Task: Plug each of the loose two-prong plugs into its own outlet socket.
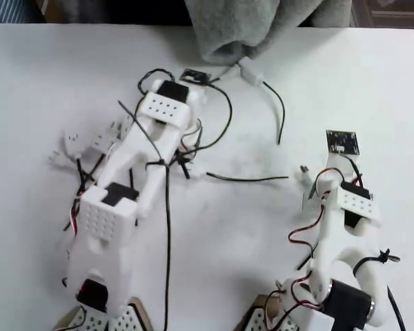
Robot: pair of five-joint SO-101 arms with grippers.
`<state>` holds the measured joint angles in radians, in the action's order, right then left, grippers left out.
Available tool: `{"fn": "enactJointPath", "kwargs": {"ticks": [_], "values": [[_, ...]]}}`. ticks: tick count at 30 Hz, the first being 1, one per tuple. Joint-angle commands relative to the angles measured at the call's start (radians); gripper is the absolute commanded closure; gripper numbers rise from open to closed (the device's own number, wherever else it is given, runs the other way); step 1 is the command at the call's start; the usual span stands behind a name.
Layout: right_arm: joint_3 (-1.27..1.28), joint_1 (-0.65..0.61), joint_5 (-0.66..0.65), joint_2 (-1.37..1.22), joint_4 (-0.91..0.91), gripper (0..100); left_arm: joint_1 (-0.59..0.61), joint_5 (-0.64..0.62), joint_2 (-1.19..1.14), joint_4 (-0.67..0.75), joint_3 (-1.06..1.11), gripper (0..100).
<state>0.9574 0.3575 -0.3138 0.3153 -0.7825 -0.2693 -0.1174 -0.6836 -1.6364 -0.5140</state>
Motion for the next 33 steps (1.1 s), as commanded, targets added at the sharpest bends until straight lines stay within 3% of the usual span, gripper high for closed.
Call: {"fn": "enactJointPath", "kwargs": {"ticks": [1, 4, 9, 17, 27, 33], "values": [[0.002, -0.001, -0.005, 0.018, 0.010, 97.4, -0.007, 0.000, 0.062, -0.089, -0.078, 87], [0.002, -0.002, -0.005, 0.018, 0.010, 97.4, -0.008, 0.008, 0.117, -0.155, -0.157, 86], [0.000, -0.002, -0.005, 0.018, 0.010, 97.4, -0.013, 0.127, 0.286, -0.155, -0.163, 86], [0.000, -0.004, -0.005, 0.019, 0.010, 97.4, -0.007, 0.218, 0.677, -0.153, -0.147, 86], [-0.078, -0.085, -0.041, 0.028, -0.022, 97.4, -0.005, 0.241, 1.372, -0.147, 0.150, 86], [-0.307, -0.257, -0.071, 0.028, -0.245, 97.4, 0.151, 0.270, 1.693, -0.118, 0.387, 86]]}}
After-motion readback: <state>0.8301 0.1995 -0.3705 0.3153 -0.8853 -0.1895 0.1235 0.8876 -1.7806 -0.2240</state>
